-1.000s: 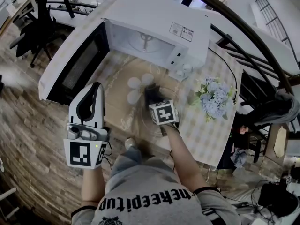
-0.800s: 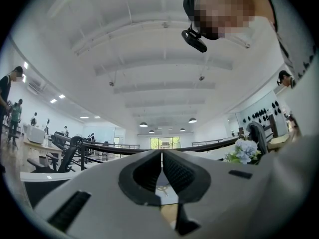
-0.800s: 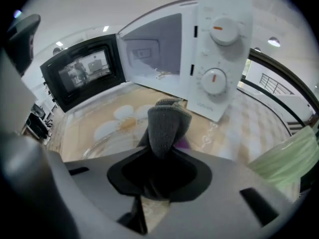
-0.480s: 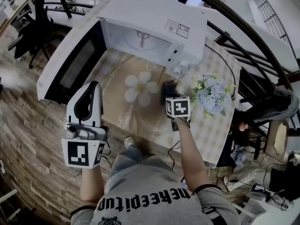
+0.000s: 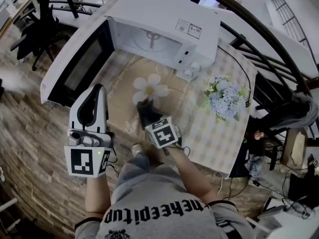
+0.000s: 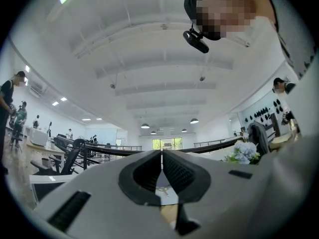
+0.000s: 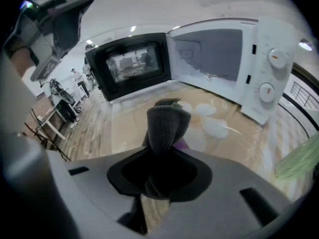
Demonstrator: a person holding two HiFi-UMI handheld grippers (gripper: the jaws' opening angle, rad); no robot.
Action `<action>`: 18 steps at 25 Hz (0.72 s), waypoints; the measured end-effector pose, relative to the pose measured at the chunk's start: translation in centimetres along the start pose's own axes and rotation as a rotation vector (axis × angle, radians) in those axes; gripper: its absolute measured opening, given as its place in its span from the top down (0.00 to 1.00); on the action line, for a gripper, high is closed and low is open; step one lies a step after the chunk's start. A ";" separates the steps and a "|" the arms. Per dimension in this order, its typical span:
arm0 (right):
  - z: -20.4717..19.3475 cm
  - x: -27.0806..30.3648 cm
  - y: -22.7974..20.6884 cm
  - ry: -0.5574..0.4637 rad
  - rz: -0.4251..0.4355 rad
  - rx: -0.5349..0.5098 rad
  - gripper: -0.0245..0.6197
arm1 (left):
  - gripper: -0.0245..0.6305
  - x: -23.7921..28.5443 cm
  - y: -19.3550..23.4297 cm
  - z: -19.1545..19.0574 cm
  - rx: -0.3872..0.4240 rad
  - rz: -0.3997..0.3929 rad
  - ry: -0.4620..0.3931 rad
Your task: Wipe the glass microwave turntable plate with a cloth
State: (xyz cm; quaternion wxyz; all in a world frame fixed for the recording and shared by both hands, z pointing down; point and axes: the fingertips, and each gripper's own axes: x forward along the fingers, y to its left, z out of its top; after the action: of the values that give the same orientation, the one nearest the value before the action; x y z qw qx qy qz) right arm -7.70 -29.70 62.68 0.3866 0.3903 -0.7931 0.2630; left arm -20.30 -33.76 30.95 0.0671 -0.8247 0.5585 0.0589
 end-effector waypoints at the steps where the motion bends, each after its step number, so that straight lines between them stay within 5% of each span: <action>1: -0.4 0.4 1.0 0.014 0.016 -0.022 0.81 | 0.94 -0.1 -0.1 0.0 0.000 0.001 0.001; 5: -1.4 1.4 1.8 0.026 0.014 -0.091 0.81 | 0.94 -0.2 -0.5 -0.1 0.002 -0.001 0.004; 18: -4.1 -1.8 -9.5 0.007 -0.181 0.081 0.81 | 0.94 -0.7 -1.4 0.7 0.010 0.000 -0.004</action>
State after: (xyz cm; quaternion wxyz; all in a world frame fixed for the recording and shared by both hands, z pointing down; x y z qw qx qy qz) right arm 2.49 -31.28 64.65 0.3955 0.4747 -0.7419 0.2604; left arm -19.26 -32.53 30.45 0.0722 -0.8241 0.5589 0.0578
